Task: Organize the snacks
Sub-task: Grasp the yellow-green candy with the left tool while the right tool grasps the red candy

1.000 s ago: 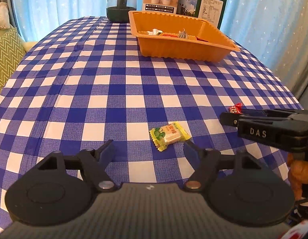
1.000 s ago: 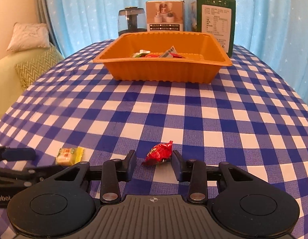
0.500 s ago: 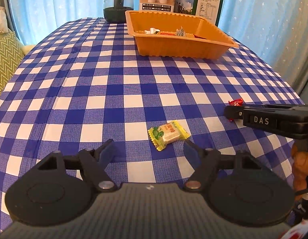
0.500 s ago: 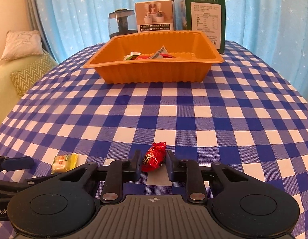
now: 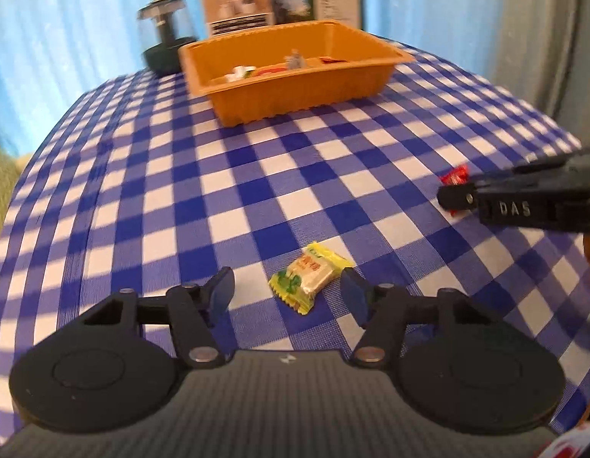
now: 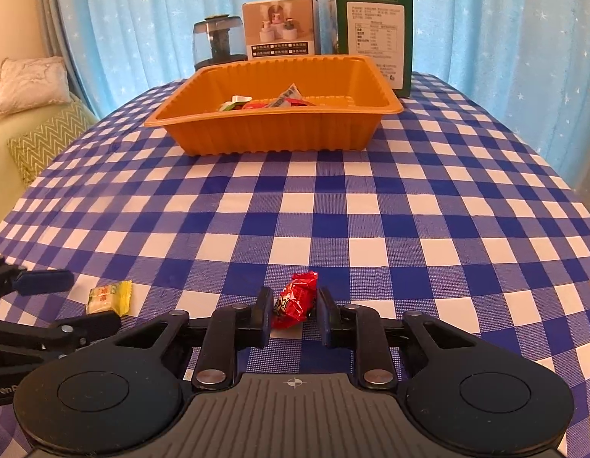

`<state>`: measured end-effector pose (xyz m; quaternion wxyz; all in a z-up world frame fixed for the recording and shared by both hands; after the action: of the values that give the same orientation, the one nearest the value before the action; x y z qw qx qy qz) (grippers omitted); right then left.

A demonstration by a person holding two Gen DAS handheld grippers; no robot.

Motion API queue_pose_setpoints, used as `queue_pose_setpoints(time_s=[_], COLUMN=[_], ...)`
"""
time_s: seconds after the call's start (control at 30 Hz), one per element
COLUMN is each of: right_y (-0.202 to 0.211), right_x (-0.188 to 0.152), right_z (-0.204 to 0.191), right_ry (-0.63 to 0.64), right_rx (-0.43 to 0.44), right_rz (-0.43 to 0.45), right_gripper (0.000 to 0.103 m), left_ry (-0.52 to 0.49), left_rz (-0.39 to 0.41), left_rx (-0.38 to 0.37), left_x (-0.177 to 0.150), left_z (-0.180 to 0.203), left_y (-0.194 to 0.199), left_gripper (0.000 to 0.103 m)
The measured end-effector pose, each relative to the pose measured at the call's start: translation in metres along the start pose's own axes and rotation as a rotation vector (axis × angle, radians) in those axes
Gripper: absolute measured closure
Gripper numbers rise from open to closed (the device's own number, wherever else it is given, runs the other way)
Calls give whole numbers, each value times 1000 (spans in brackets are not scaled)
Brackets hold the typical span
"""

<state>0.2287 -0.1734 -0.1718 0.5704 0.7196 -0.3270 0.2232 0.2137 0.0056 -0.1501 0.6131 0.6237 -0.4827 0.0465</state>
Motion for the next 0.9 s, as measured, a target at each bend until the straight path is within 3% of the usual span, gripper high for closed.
queue_pose_setpoints(time_s=[0.13,0.37,0.9], right_y=[0,3,3], right_x=[0,0,0], right_z=[0,2,0], right_ry=[7,-4,7], right_rx=[-4,-13,-45], right_rz=[2,10,26], right_gripper=[79,78,79], left_ry=[-53,-23,40], left_rz=[7,11,9], left_rx=[-6,-71,-53], left_x=[5,8,9], left_z=[5,9,10], left_y=[-4,-4,-4], left_gripper=[47,81,82])
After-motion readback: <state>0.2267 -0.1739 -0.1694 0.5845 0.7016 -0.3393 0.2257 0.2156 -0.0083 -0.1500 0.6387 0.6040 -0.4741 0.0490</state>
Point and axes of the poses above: each gripper's, at about its wrist camera, not at the fingertips, and y roughly against the way its jaws point, z to its right, x to its top, the point moved 2 cm from there along -y, roughly the way its jaws point, and after that the axes turned 12 degrees about -y, right-handed, at the moved point
